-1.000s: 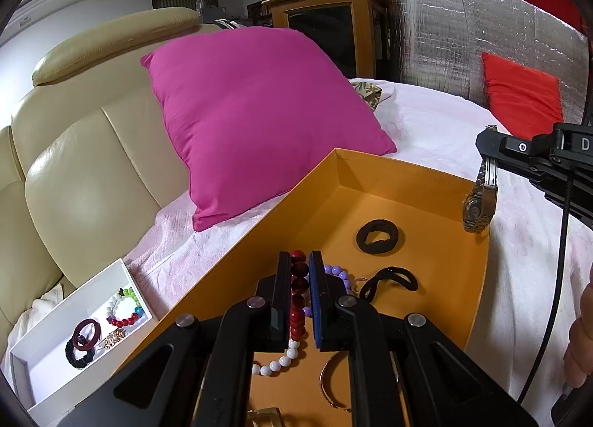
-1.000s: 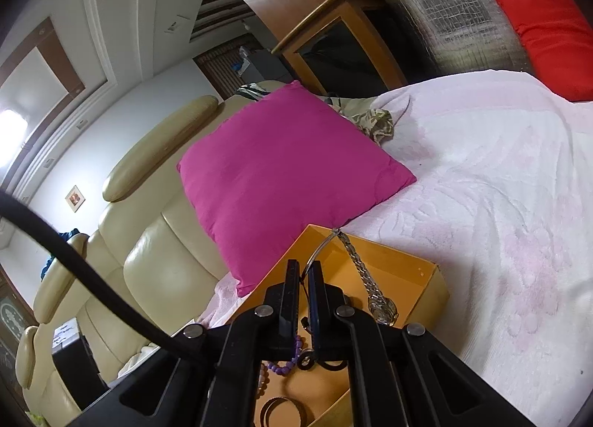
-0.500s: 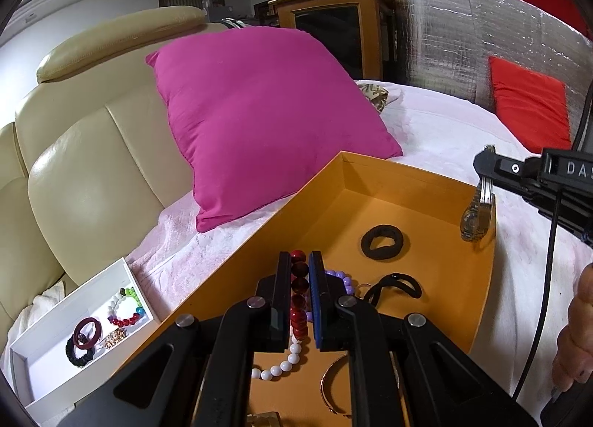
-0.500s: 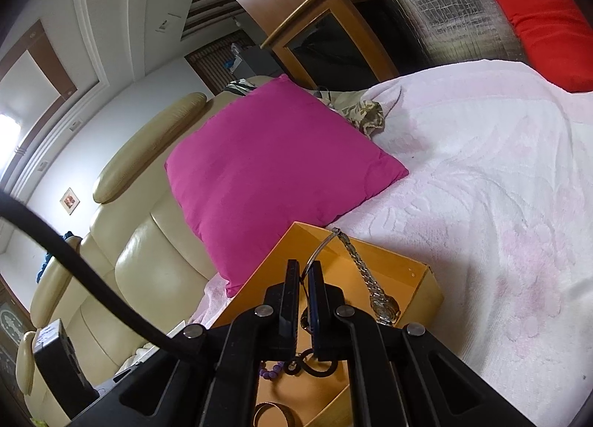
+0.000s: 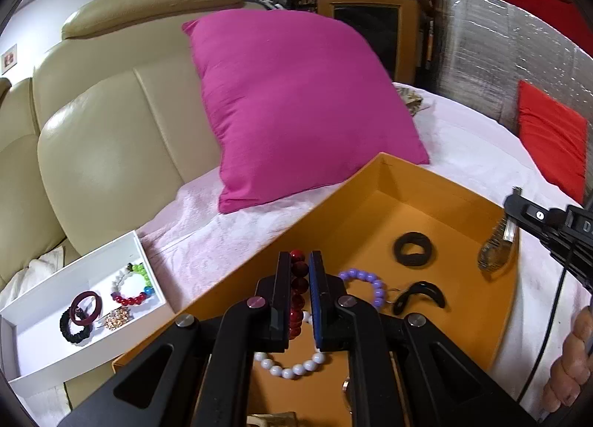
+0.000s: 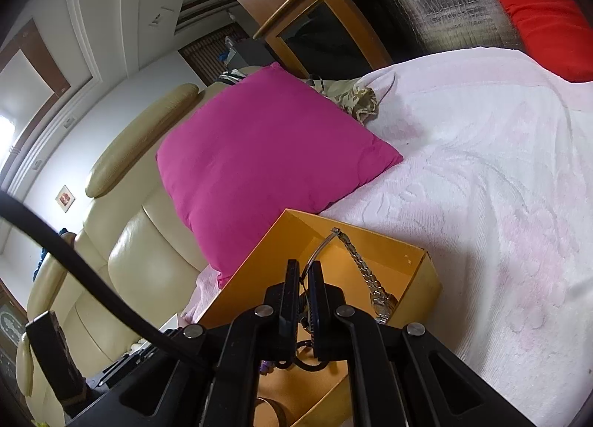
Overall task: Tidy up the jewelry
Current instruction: 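Lower the red bracelet with the left tool while the right tool lowers the watch into the box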
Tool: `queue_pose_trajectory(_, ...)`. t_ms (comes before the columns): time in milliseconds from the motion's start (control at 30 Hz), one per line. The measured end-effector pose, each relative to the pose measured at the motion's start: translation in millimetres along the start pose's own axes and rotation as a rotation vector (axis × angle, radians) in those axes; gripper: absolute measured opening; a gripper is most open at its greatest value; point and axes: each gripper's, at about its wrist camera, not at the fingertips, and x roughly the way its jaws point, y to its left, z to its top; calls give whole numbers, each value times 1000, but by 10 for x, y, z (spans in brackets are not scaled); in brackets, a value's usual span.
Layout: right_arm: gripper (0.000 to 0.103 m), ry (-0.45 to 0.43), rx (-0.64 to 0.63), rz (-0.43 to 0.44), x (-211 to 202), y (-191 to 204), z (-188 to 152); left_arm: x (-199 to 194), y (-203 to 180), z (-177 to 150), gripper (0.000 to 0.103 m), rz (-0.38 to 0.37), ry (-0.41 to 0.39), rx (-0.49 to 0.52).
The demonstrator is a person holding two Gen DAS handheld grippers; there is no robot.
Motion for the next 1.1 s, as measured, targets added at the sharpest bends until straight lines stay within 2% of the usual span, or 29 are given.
queue_pose_trajectory(133, 6, 16, 1, -2, 51, -2, -23, 46, 88, -13, 9, 3, 21, -30)
queue_pose_trajectory(400, 6, 46, 0, -9, 150, -2, -94, 95, 83, -31, 9, 18, 37, -13)
queue_pose_trajectory(1100, 6, 43, 4, -8, 154, 8, -106, 138, 64, -40, 9, 39, 43, 17)
